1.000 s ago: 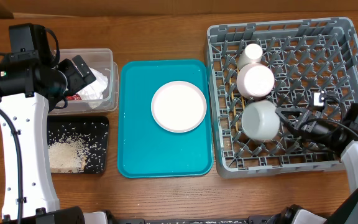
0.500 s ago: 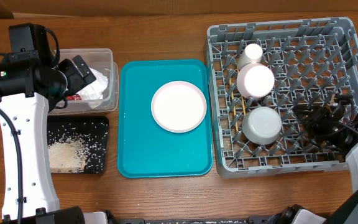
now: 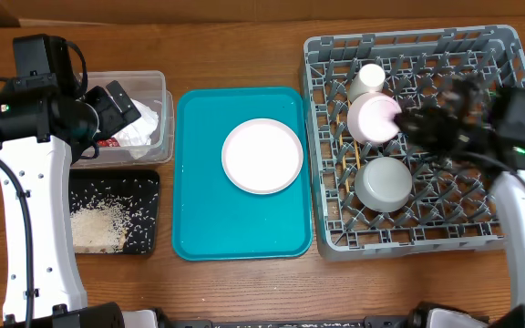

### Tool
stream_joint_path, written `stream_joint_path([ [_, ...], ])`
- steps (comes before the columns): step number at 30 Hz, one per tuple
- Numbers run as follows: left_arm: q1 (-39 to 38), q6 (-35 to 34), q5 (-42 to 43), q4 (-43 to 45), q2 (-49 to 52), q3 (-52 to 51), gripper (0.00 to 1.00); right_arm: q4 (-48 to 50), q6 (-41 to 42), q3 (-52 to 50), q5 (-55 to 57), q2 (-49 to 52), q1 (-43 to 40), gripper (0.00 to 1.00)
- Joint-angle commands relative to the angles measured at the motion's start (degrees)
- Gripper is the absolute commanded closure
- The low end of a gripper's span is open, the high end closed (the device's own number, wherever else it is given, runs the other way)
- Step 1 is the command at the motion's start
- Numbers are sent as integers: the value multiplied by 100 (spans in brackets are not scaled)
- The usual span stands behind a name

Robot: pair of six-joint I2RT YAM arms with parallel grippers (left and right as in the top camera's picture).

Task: Sort waste into correct bins and load items into the dishwasher
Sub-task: 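Return the right gripper to the teal tray and grasp the white plate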

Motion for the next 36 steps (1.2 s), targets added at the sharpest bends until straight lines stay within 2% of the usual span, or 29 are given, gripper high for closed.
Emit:
stream_joint_path([
  [1, -39, 48, -37, 7, 13, 35, 0, 323, -118, 192, 1864, -125, 1620, 70],
  [2, -39, 48, -39, 7, 13, 35, 0, 468, -118, 190, 2330, -61, 2188, 67],
  [7, -39, 48, -39, 7, 13, 35, 0, 1003, -122, 188, 3558, 439, 3845, 50],
  [11, -39, 50, -37, 9, 13, 35, 0, 1650, -481, 188, 4033, 1207, 4784, 39],
  [14, -39, 50, -37, 7, 13, 35, 0, 2236, -680, 188, 4186, 1915, 5237, 35],
  [20, -39, 50, -37, 7, 13, 35, 0, 2916, -723, 188, 4828, 2983, 5582, 35],
  [25, -39, 50, -39, 7, 13, 35, 0, 2990, -828, 188, 4870, 3314, 5571, 36],
  [27, -39, 50, -37, 7, 13, 35, 0, 2973, -826, 188, 4863, 3333, 5571, 44],
  [28, -39, 50, -39, 7, 13, 35, 0, 2929, -826, 188, 4863, 3335, 5582, 61],
  [29, -39, 48, -39, 9, 13, 35, 0, 2929, -824, 188, 4846, 3335, 5582, 67],
  [33, -39, 48, -39, 7, 13, 35, 0, 2865, -826, 188, 4704, 3368, 5617, 70],
  [36, -39, 50, -39, 9, 13, 35, 0, 2892, -872, 188, 4708, 3624, 5639, 66],
])
